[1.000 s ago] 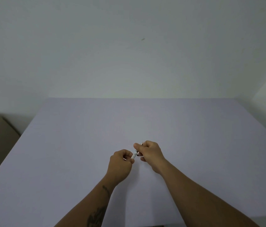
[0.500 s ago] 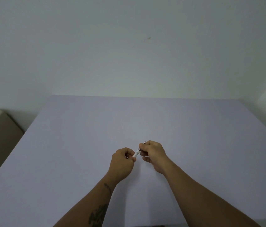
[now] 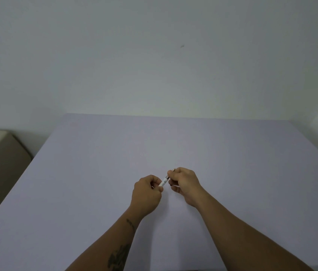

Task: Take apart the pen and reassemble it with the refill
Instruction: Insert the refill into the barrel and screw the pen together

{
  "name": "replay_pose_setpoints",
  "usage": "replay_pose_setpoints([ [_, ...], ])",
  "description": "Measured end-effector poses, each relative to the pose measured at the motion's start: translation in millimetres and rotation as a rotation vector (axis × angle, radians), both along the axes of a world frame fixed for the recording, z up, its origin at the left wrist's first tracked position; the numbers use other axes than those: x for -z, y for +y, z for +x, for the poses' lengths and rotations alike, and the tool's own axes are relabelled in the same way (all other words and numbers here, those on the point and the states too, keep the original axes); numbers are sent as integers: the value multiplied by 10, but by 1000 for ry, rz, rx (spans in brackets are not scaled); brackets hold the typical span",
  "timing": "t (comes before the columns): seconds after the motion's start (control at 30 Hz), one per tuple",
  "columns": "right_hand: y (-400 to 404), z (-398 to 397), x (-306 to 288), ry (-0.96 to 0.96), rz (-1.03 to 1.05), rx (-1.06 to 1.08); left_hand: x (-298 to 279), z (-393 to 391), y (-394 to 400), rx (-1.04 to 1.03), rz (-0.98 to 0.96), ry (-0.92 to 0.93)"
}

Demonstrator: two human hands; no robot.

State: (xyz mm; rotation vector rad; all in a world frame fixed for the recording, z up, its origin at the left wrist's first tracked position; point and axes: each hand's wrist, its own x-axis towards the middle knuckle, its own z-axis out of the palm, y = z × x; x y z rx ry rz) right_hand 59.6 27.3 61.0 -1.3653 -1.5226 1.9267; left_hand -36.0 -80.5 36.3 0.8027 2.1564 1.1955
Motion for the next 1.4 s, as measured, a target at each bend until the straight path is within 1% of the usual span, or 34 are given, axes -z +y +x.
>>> replay_pose_setpoints([
  [0.07,-4,-19,4,-12,36,0,0,9,15,2,6,-9],
  [0.1,-6,-17,4,-2,22,-5,-2,10,19,4,7,-12],
  [0.2,3,41,-10,85,-135,-23,-6,5,29,3,6,-18],
  [0.27,28,87,1,120,-175,-40,-6,6,33,2,1,-27],
  [0.43,56,98,12,66,-111,-56,7,2,42,34,-13,-41],
  [0.57,85,30,26,34,-6,-40,22,-17,58,51,-25,12],
  [0.67,90,-6,18,11,62,-78,25,-30,71,52,-26,30],
  [0.8,95,5,-6,49,9,-144,12,-62,72,47,-29,24],
  [0.93,133,-3,-19,-2,34,-167,-6,-84,60,72,-14,-38],
  [1.07,199,-58,-55,-33,70,-189,-49,-75,87,107,14,-212],
  [1.17,239,-79,-89,-59,91,-209,-92,-69,117,125,23,-301],
  [1.27,260,-56,-123,-26,40,-243,-136,-72,144,129,35,-371],
  [1.33,287,-44,-143,13,-2,-249,-152,-86,161,127,26,-386],
  [1.4,309,-43,-155,4,9,-257,-153,-99,167,129,19,-390],
])
